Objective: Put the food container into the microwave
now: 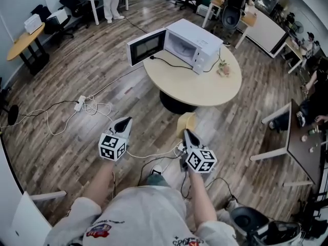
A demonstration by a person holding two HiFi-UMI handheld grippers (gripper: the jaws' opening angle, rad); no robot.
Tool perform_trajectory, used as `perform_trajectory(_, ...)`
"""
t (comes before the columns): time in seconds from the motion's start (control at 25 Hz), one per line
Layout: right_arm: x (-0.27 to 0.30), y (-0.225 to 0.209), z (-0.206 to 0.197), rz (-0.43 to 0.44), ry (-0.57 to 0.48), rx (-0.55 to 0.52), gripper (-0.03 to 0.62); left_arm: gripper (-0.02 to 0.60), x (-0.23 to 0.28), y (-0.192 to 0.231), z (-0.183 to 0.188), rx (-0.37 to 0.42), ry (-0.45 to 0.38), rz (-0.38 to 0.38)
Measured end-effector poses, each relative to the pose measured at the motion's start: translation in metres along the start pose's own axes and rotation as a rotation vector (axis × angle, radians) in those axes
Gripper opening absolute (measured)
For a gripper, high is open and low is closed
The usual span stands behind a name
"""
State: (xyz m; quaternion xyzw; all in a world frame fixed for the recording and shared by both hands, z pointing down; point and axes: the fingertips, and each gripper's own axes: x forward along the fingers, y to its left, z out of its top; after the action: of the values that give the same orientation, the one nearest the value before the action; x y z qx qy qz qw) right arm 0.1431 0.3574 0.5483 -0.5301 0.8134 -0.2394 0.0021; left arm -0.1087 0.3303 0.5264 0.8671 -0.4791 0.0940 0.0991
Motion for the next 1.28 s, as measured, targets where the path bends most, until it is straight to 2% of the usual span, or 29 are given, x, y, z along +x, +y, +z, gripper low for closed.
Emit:
perform_trajectory(0.32, 0.069, -0.068, 0.048, 0.046, 0.004, 0.002, 0.017, 0.003, 0.1, 0.008, 0.024, -0.002, 0.008, 0.029)
perform_trajectory(0.52, 0.1, -0.094, 0.056, 0.063, 0.019, 0.02, 0.017, 0.003, 0.132, 0.023, 0.034, 0.02, 0.024, 0.054)
perform_trajectory(0.76, 0.139, -0.109, 0.067, 0.072, 0.029, 0.028, 0.017, 0.003, 0.169, 0.051, 0.048, 0.01, 0.019, 0.071)
perform_trajectory(1.12, 0.235, -0.148, 0.107, 0.023, 0.007, 0.008, 0.017, 0.003, 0.289, 0.1, 0.056, 0.007, 0.034, -0.023)
perform_trajectory(1.28, 0.288, -0.169, 0.126, -0.04, 0.004, 0.016, 0.017, 0.003, 0.36, 0.13, 0.07, 0.031, 0.035, -0.106)
